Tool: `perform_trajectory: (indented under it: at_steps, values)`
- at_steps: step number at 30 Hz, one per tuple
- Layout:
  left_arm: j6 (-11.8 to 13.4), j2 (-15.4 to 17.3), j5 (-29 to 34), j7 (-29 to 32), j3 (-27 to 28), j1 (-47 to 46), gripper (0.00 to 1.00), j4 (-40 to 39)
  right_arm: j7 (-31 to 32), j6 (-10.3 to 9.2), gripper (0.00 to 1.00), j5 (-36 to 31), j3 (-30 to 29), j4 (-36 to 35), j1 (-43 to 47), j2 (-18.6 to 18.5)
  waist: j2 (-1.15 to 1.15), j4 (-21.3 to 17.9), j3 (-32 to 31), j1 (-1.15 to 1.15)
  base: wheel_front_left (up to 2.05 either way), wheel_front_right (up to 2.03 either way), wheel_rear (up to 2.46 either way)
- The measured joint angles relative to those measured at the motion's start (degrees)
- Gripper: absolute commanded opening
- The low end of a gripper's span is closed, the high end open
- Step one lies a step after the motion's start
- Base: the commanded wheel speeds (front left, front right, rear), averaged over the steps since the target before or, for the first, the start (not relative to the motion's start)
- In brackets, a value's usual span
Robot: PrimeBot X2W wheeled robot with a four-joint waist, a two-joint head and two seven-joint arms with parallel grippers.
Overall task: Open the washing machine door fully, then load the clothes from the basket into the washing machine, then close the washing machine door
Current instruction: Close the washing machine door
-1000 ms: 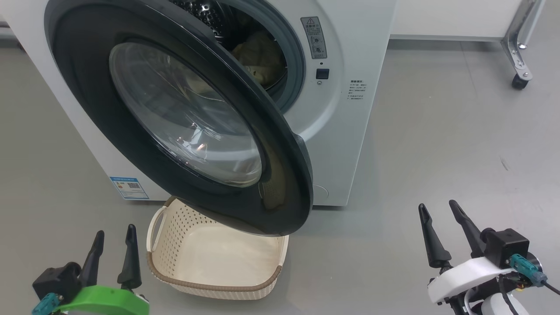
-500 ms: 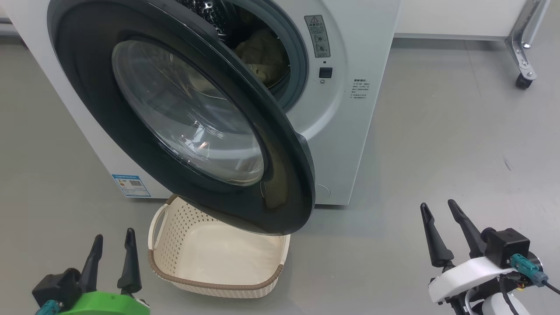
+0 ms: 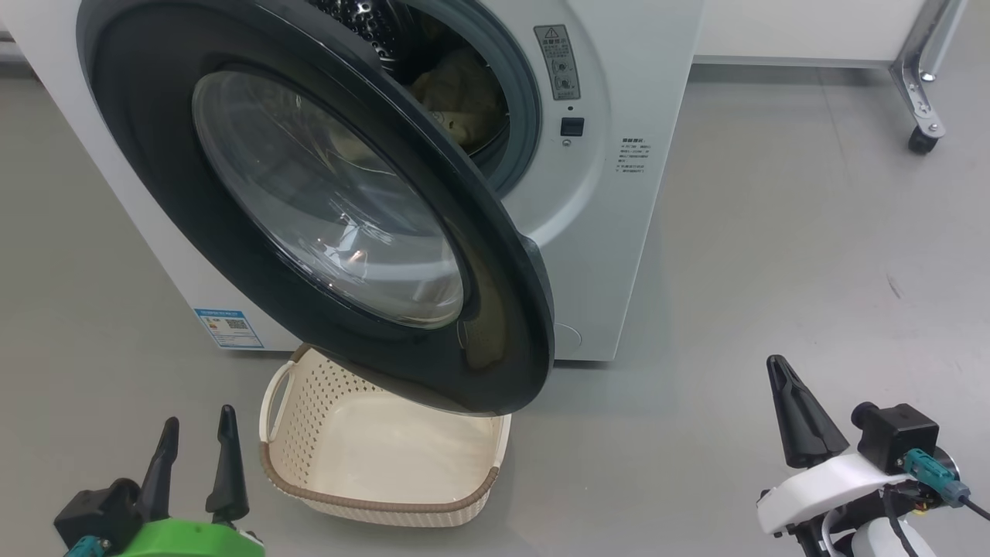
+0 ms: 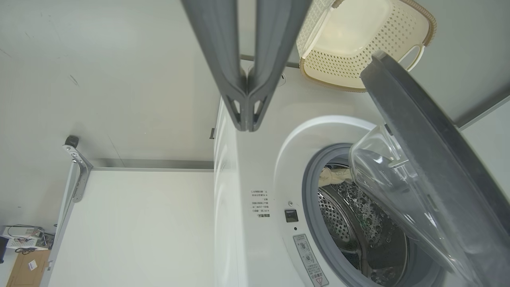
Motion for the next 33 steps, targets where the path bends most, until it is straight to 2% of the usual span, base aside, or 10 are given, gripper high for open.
perform_trajectory:
  at_steps: [6, 16, 20, 25, 29, 33]
  values:
    - [-0.2, -0.2, 0.7, 0.0, 0.7, 0.4, 1.00, -0.2, 0.0, 0.00, 0.00, 0.1, -0.4, -0.5, -0.2, 0.3, 0.00, -0.1, -0.2, 0.00, 0.00, 0.00, 0.00]
    - [-0.3, -0.7, 1.7, 0.0, 1.3, 0.9, 1.00, -0.2, 0.0, 0.00, 0.00, 0.2, 1.6, -12.3, -9.2, 0.7, 0.00, -0.4, -0.4, 0.00, 0.00, 0.00, 0.00]
    - [-0.3, -0.8, 2.0, 0.0, 1.3, 1.0, 1.00, -0.2, 0.0, 0.00, 0.00, 0.8, 5.4, -17.7, -14.0, 1.5, 0.00, -0.2, -0.4, 0.00, 0.00, 0.00, 0.00]
    - [-0.7, -1.0, 2.5, 0.0, 0.6, 1.0, 1.00, -0.1, 0.0, 0.00, 0.00, 1.2, 13.0, -21.6, -17.6, 2.1, 0.00, 0.5, -0.3, 0.00, 0.00, 0.00, 0.00]
    - [-0.7, -1.1, 3.2, 0.0, 0.2, 1.0, 1.00, -0.1, 0.0, 0.00, 0.00, 2.1, 19.1, -21.5, -18.1, 2.2, 0.00, 1.4, 0.1, 0.00, 0.00, 0.00, 0.00]
    - [-0.7, -1.2, 3.2, 0.0, 0.0, 1.0, 1.00, -0.2, -0.1, 0.00, 0.00, 2.6, 24.0, -18.5, -18.1, 2.0, 0.00, 2.4, 0.5, 0.00, 0.00, 0.00, 0.00]
